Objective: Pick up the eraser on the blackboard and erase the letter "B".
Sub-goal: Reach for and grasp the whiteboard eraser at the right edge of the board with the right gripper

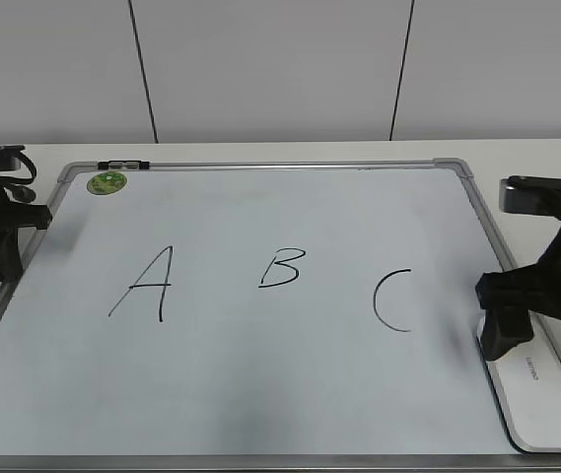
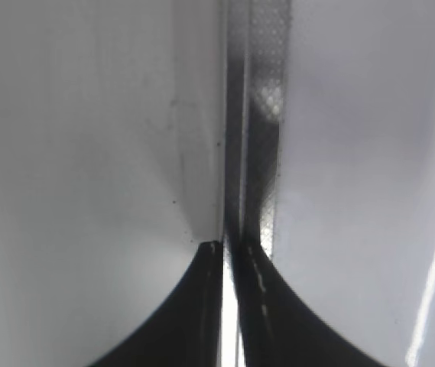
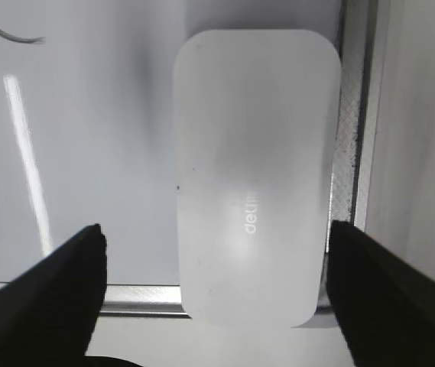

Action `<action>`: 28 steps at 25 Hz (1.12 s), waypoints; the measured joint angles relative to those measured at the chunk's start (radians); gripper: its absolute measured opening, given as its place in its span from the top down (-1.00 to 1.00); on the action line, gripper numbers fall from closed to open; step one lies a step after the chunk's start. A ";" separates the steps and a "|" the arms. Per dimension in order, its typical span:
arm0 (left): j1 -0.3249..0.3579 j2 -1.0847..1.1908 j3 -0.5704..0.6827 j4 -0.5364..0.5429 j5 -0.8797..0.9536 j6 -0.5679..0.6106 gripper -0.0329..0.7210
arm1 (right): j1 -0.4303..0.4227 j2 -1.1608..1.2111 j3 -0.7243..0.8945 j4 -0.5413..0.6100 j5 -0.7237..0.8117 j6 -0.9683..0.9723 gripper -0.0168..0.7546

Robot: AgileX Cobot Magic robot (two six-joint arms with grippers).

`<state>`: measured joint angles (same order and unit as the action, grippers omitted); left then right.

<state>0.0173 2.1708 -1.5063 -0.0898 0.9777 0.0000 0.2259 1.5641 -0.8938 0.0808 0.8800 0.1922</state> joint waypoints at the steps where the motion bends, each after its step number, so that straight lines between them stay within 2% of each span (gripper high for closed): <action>1: 0.001 0.000 0.000 -0.001 0.000 0.000 0.84 | 0.000 0.006 0.000 -0.006 -0.002 0.006 -0.79; 6: 0.002 0.000 0.000 -0.006 0.000 0.000 0.84 | -0.023 0.040 0.000 -0.026 -0.004 0.013 -0.79; 11: 0.002 0.000 0.000 -0.007 0.000 0.000 0.84 | -0.085 0.050 -0.001 -0.024 -0.002 -0.018 -0.78; 20: 0.002 0.000 0.000 -0.007 0.000 0.000 0.84 | -0.087 0.095 -0.001 0.047 -0.002 -0.114 -0.78; 28: 0.002 0.000 0.000 -0.007 0.000 0.000 0.84 | -0.087 0.103 -0.001 0.055 -0.009 -0.141 -0.77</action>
<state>0.0195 2.1708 -1.5063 -0.0969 0.9777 0.0000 0.1386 1.6673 -0.8945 0.1362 0.8706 0.0512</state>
